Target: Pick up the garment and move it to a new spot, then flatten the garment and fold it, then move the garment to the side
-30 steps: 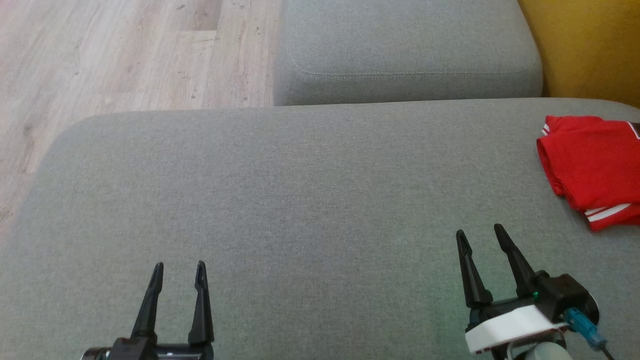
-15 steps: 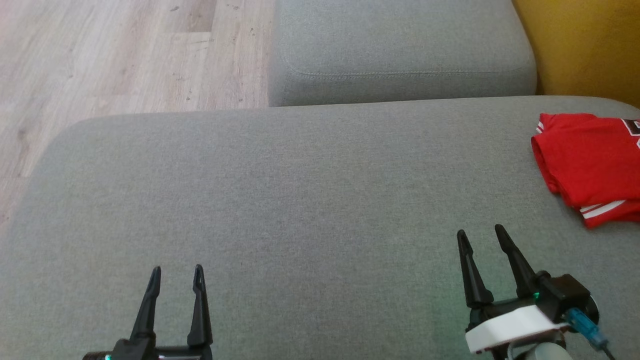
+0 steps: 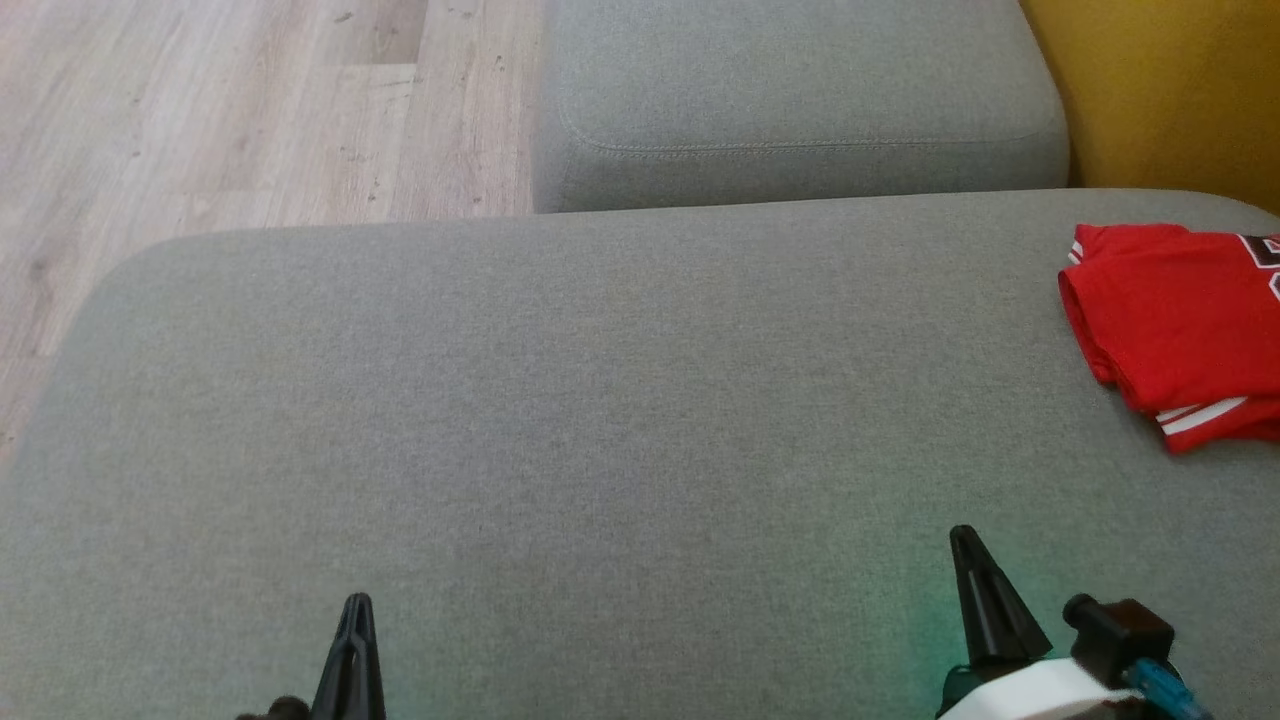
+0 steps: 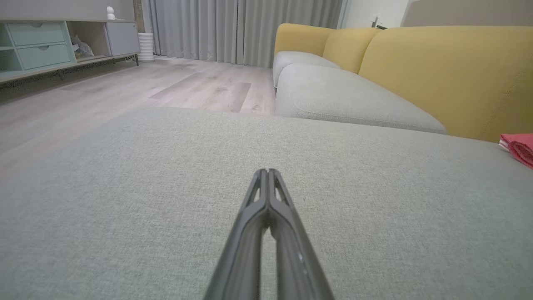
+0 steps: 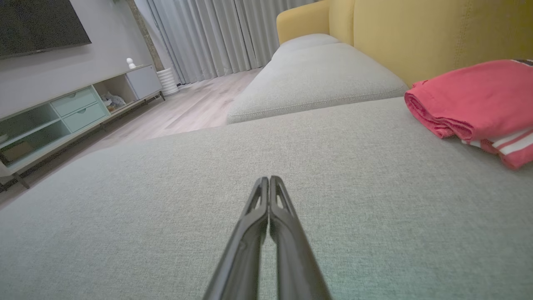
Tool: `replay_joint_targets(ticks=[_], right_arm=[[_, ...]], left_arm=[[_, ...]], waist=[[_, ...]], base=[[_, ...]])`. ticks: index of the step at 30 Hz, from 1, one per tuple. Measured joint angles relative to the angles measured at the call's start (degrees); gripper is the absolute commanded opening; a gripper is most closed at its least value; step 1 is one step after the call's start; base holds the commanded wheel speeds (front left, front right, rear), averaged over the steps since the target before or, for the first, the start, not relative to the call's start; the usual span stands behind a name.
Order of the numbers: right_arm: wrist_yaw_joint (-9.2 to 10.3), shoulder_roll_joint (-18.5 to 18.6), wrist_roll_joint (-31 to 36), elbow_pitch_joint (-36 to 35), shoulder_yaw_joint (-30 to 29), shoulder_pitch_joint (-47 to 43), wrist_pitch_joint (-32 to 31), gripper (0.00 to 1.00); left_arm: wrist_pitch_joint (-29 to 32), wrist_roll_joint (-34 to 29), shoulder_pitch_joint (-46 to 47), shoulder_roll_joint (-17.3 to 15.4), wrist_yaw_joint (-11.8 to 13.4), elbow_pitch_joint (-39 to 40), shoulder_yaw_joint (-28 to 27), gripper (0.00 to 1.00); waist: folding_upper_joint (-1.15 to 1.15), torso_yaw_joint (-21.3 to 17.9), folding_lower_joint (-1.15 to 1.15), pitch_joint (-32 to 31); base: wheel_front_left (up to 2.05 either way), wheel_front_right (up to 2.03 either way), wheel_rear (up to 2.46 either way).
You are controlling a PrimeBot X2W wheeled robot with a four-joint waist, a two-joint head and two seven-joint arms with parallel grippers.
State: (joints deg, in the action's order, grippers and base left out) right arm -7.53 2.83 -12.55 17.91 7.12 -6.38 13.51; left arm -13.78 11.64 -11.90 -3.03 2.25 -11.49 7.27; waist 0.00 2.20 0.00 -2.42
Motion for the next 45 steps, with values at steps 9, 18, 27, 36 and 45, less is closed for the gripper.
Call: replay_joint_targets(ticks=[9, 18, 27, 36, 45], right_arm=[[0.00, 0.0, -6.4, 0.0, -0.5, 0.2, -1.4, 0.00], [0.00, 0.1, -12.6, -0.3, -1.3, 1.2, -2.4, 0.00], [0.00, 0.2, -18.9, -0.4, -2.1, 1.5, -3.5, 0.00], [0.00, 0.4, -26.4, -0.5, -3.2, 2.4, -5.4, 0.00], [0.00, 0.4, -31.9, -0.7, -4.0, 3.2, -6.5, 0.00]], left_arm=[[1.2, 6.4, 1.0, -0.1, -0.8, -0.4, -0.2, 0.00], [2.4, 12.7, 1.9, -0.1, -1.3, -0.8, -0.7, 0.00], [3.7, 19.0, 2.9, -0.2, -1.9, -1.1, -1.5, 0.00], [5.4, 26.6, 4.3, -0.2, -2.8, -1.4, -2.1, 0.00], [6.7, 32.1, 5.3, -0.2, -3.8, -1.6, -3.0, 0.00]], waist=[[0.00, -0.2, 0.00, 0.2], [0.00, -0.3, 0.01, 0.4], [0.00, -0.5, 0.01, 0.6], [0.00, -0.7, 0.00, 0.8], [0.00, -0.9, 0.00, 1.0]], base=[[0.00, 0.00, 0.00], [0.00, 0.00, 0.00], [0.00, 0.00, 0.00], [0.00, 0.00, 0.00], [0.00, 0.00, 0.00]])
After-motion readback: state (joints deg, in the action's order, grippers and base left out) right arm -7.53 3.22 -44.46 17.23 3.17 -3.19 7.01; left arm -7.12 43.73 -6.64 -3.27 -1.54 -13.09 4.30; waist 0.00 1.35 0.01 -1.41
